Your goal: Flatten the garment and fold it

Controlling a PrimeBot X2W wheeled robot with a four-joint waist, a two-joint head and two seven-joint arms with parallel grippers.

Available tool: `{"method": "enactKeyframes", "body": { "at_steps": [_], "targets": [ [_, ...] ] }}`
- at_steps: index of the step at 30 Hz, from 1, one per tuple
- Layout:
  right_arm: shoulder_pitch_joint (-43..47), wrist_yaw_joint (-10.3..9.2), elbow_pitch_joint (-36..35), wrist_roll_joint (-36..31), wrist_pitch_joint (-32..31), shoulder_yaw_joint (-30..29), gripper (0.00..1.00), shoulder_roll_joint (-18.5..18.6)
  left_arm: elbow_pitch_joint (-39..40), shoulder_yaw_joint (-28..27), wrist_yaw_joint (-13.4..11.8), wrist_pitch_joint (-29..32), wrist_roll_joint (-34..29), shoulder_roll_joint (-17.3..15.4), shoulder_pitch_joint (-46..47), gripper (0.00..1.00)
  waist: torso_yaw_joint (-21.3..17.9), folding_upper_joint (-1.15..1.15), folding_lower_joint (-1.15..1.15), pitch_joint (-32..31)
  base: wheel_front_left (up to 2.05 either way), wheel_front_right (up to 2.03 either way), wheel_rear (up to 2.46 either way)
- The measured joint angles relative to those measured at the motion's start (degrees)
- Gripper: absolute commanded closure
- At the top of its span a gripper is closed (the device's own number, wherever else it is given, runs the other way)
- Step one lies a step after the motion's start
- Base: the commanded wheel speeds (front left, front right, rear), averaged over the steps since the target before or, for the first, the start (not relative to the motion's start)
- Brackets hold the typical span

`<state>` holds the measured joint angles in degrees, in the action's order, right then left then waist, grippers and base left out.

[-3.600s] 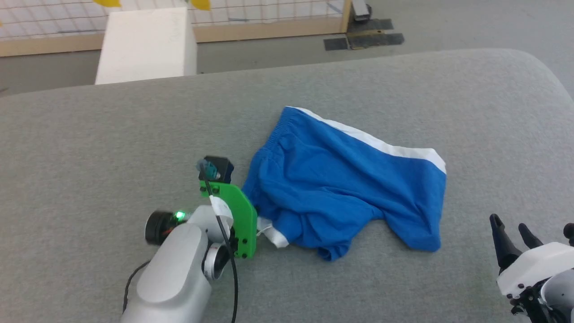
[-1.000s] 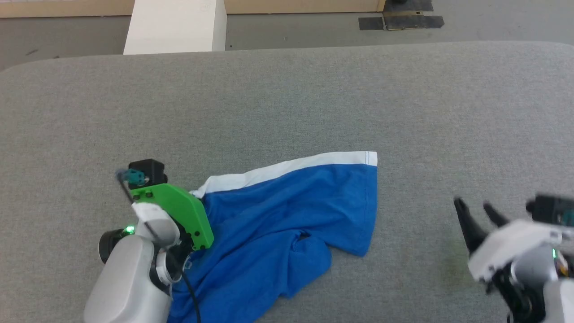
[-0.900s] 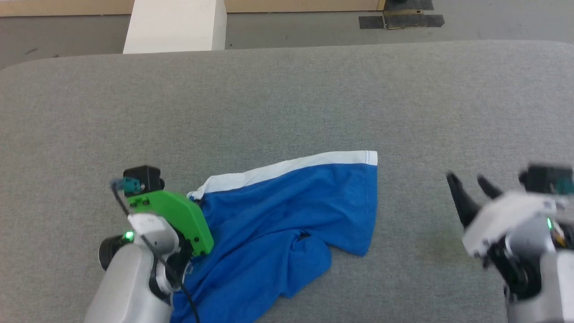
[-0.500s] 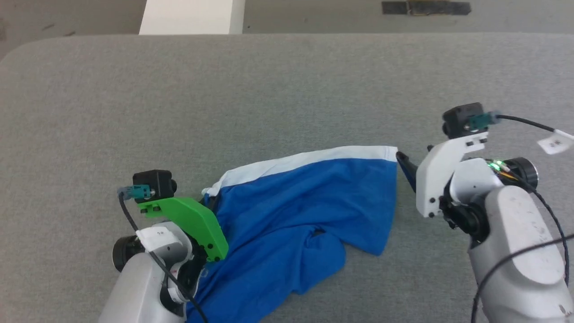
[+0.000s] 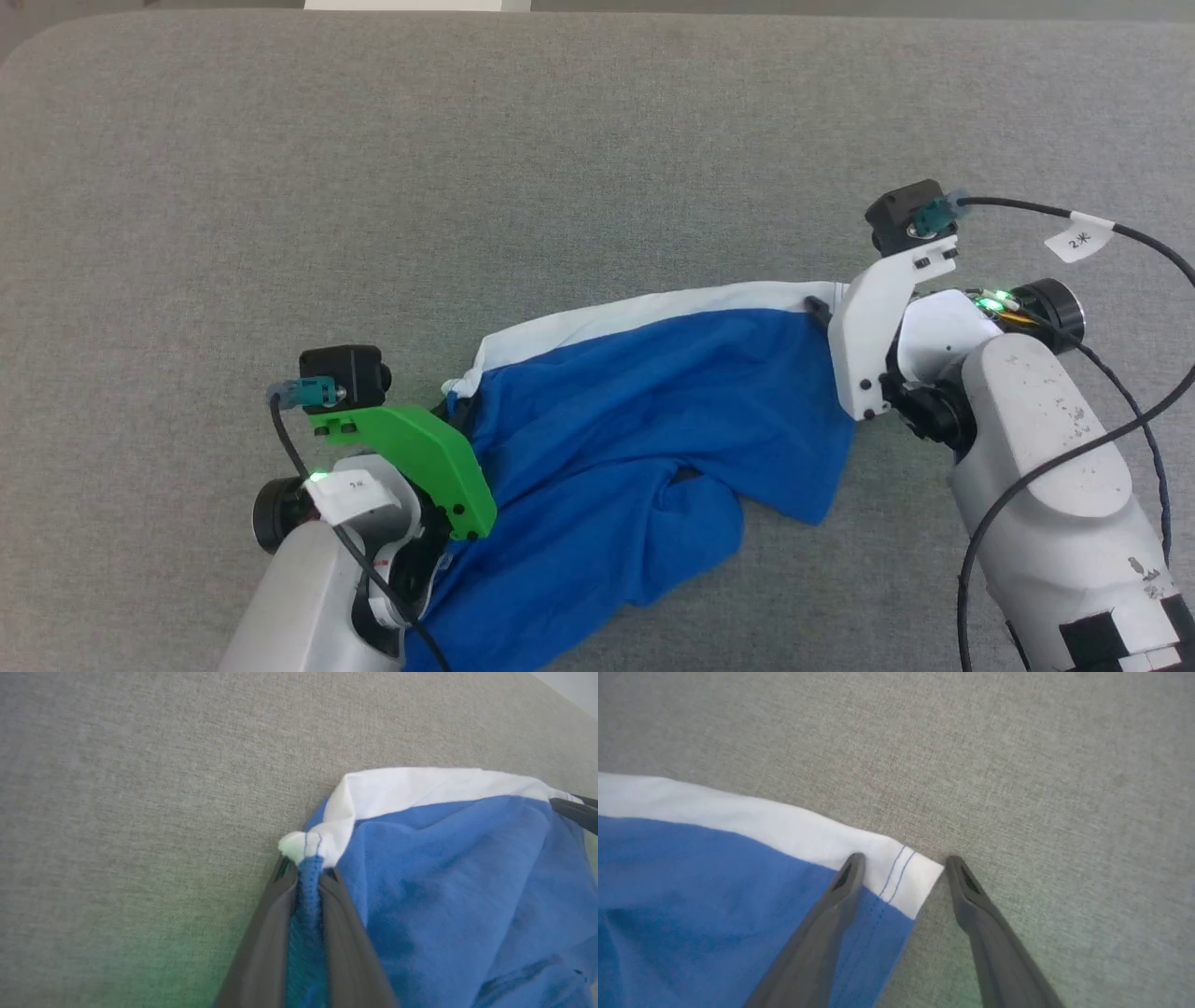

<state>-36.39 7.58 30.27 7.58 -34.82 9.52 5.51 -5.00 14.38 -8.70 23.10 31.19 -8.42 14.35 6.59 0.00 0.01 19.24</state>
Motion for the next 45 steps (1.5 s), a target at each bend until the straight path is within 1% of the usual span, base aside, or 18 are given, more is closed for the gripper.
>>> {"method": "enactKeyframes", "body": {
  "at_steps": [8, 13, 17, 19, 22, 25, 27, 29, 30, 32, 33, 39, 42, 45],
  "targets": [
    [-0.48, 0.0, 1.27, 4.05, 0.13, 1.0, 1.0, 1.01, 0.1, -0.71, 0.16, -1.68, 0.05, -0.11, 0.44, 1.0, -1.2, 0.0, 0.0, -1.88, 0.0, 0.0, 0.0],
    [-1.35, 0.0, -1.99, 8.86, 0.43, -0.36, 1.0, 2.42, 1.81, -2.65, 1.65, -2.02, 1.74, -0.69, 4.89, 1.0, -2.17, 0.0, 0.0, -4.06, 0.0, 0.0, 0.0],
    [-6.92, 0.0, -5.97, 13.58, -1.96, -3.1, 1.0, 3.63, 1.57, -4.22, 3.2, -0.03, 3.25, -2.55, 12.69, 1.0, -3.24, 0.0, 0.0, -5.36, 0.0, 0.0, 0.0],
    [-11.05, 0.0, -7.43, 15.72, -4.39, -4.2, 1.0, 3.79, 0.2, -5.42, 3.98, 1.22, 3.94, -3.69, 17.67, 1.0, -3.95, 0.0, 0.0, -5.61, 0.0, 0.0, 0.0],
    [-17.8, 0.0, -8.7, 16.7, -6.83, -6.03, 1.0, 3.87, -2.36, -7.04, 4.37, 2.07, 5.03, -4.64, 25.25, 1.0, -4.88, 0.0, -0.01, -5.24, 0.0, 0.0, 0.0],
    [-24.82, 0.0, -8.89, 16.56, -7.43, -9.62, 1.0, 2.52, -5.89, -7.59, 4.41, 2.49, 5.2, -4.97, 33.25, 1.0, -5.45, 0.0, 0.0, -3.99, 0.0, 0.0, 0.0],
    [-29.44, 0.01, -8.37, 15.29, -5.65, -11.35, 1.0, 1.49, -8.78, -7.36, 4.63, 2.44, 4.48, -5.67, 38.02, 1.0, -5.76, 0.0, -0.01, -2.95, 0.0, 0.0, 0.0],
    [-34.15, 0.03, -6.65, 13.34, -3.79, -12.02, 1.0, 0.55, -12.22, -8.05, 4.21, 1.04, 4.35, -5.38, 42.62, 1.0, -6.15, 0.0, 0.0, -1.75, 0.0, 0.0, 0.0],
    [-35.83, 0.03, -5.81, 12.78, -3.02, -12.32, 1.0, 0.1, -13.3, -7.27, 4.14, 0.66, 2.87, -5.82, 44.28, 1.0, -6.3, 0.0, 0.0, -1.26, 0.0, 0.0, 0.0],
    [-39.73, 0.03, -4.19, 11.05, -0.85, -12.51, 1.0, -0.48, -15.28, -7.57, 3.31, -1.66, 1.93, -5.45, 48.37, 1.0, -6.66, 0.0, 0.0, 0.05, 0.0, 0.0, 0.0],
    [-41.66, 0.03, -3.44, 10.42, 0.33, -12.96, 1.0, -0.77, -16.01, -6.73, 3.3, -2.69, 0.54, -5.7, 50.41, 1.0, -6.83, 0.0, 0.0, 0.73, 0.0, 0.0, 0.0],
    [-49.97, 0.03, -0.51, 7.97, 5.99, -14.02, 1.0, -0.59, -18.92, -5.97, 3.14, -9.26, -2.03, -4.75, 59.77, 1.0, -7.68, 0.0, 0.0, 4.19, 0.0, 0.0, 0.0],
    [-51.5, 0.03, 0.81, 7.53, 8.05, -14.36, 1.0, -0.36, -20.56, -5.64, 4.6, -11.94, -2.54, -4.78, 61.45, 1.0, -8.04, 0.0, 0.0, 5.29, 0.0, 0.0, 0.0],
    [-51.43, 0.03, 1.46, 8.51, 8.46, -12.95, 1.0, 0.65, -22.01, -5.38, 6.37, -13.9, -2.43, -4.71, 61.19, 1.0, -8.17, 0.0, 0.0, 5.65, 0.0, 0.0, 0.0]
  ]
}}
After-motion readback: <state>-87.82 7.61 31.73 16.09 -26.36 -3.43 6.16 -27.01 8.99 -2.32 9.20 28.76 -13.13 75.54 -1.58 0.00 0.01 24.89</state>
